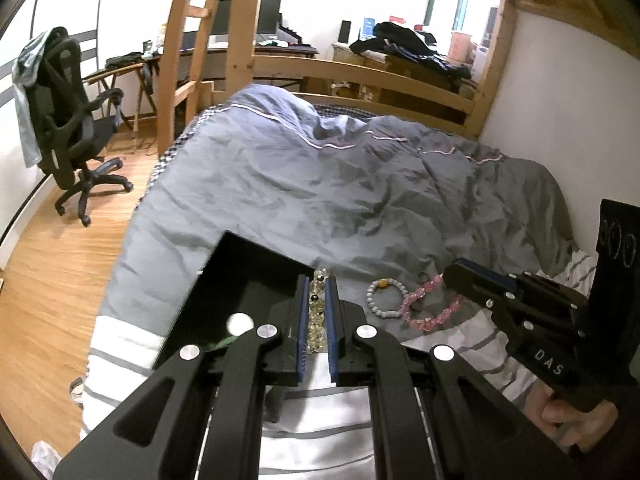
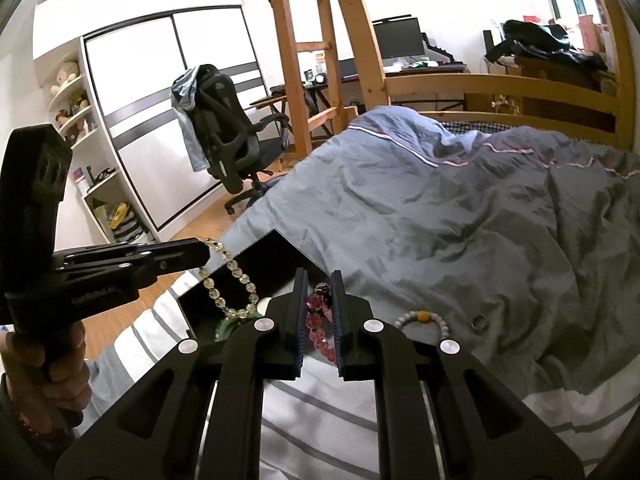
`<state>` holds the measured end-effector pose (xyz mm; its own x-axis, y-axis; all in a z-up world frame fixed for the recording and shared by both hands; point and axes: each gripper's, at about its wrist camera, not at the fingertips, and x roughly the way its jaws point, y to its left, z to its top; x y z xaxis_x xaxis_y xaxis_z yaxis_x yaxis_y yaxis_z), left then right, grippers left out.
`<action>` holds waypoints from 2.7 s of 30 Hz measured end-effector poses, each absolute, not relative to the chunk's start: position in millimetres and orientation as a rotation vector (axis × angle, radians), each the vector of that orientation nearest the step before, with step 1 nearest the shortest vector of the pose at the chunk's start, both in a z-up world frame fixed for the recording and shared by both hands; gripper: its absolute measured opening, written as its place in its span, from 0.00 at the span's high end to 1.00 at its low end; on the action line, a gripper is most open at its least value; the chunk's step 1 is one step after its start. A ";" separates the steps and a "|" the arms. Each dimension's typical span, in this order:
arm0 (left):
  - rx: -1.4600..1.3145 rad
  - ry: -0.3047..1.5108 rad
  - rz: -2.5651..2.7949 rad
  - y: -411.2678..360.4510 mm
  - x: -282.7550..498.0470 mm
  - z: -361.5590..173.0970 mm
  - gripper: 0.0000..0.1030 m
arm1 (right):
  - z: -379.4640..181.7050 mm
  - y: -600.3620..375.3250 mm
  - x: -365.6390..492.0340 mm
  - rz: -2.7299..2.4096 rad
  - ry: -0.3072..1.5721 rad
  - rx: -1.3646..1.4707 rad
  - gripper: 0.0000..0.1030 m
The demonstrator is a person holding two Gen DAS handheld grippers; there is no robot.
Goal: Organize jewelry
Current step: 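Carry both bracelets over the black box and open both tools to drop them, then grasp the white bead bracelet with the left tool while the right tool grasps a metal ring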
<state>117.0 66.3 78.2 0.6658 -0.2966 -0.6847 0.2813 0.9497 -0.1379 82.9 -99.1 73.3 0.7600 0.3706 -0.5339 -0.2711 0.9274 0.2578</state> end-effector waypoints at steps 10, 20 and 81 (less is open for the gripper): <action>-0.044 0.770 -0.271 108.9 113.8 87.3 0.93 | 92.0 -62.6 95.1 0.371 0.594 0.119 0.88; -0.095 0.821 -0.240 144.7 126.1 69.3 0.93 | 77.9 -13.5 117.5 0.431 0.625 0.091 0.88; 0.179 0.794 -0.511 -53.9 157.1 -61.6 0.06 | -19.9 -206.9 145.6 0.061 0.728 0.130 0.49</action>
